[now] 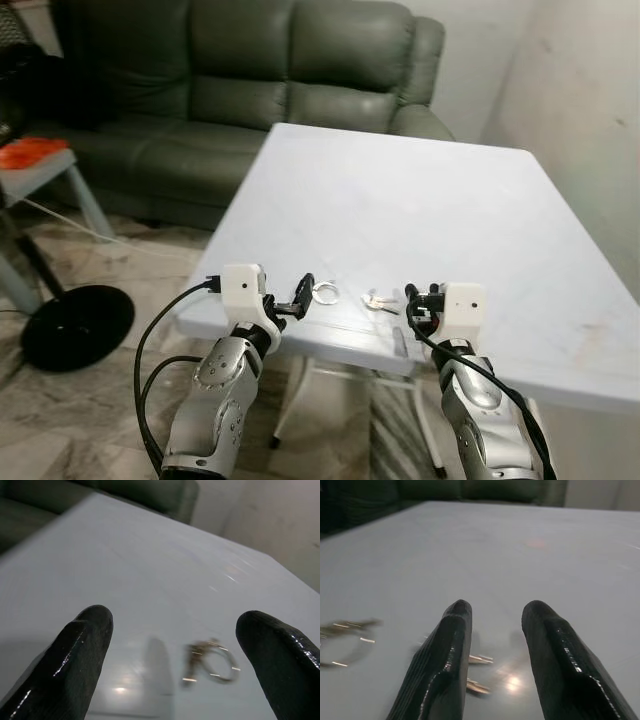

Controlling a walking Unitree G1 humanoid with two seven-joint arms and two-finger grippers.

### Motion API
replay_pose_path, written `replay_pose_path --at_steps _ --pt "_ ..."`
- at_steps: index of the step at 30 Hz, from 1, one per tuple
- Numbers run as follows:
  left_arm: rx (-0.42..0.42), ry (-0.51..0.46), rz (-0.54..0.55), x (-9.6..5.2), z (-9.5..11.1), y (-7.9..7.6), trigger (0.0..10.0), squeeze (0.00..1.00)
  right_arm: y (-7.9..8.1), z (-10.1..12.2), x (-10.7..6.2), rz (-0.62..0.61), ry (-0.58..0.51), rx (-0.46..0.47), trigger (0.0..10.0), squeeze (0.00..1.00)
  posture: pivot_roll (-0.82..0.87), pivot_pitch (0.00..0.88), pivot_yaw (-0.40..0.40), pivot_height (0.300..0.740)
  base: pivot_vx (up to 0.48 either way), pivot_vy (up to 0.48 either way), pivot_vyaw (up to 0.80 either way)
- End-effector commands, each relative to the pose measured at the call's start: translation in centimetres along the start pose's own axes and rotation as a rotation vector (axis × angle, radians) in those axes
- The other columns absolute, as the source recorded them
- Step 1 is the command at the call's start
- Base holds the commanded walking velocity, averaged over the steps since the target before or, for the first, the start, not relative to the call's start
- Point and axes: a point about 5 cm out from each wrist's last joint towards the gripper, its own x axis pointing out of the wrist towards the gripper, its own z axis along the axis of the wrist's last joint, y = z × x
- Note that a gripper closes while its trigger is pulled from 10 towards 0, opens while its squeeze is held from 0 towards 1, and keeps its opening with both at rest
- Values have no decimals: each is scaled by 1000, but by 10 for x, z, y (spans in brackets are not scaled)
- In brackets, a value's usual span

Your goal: Hang keys on a hook

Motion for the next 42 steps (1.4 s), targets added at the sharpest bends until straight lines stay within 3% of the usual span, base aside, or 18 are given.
replay_pose_path --at_steps 1,11,20,42 --pt "-6 -7 11 2 2 3 10000 0 3 3 -2 2 -12 5 10000 0 14 24 -50 740 0 465 0" --pt "-14 -11 19 4 3 4 10000 0 4 3 -3 -3 -6 4 10000 0 11 24 -50 740 0 466 0" --pt "-1 -13 37 4 3 5 10000 0 4 3 -4 -5 -2 7 10000 0 10 21 -54 740 0 0 0" --pt "-63 -26 51 7 7 8 10000 0 3 3 -7 -12 7 0 10000 0 5 16 -56 740 44 0 0"
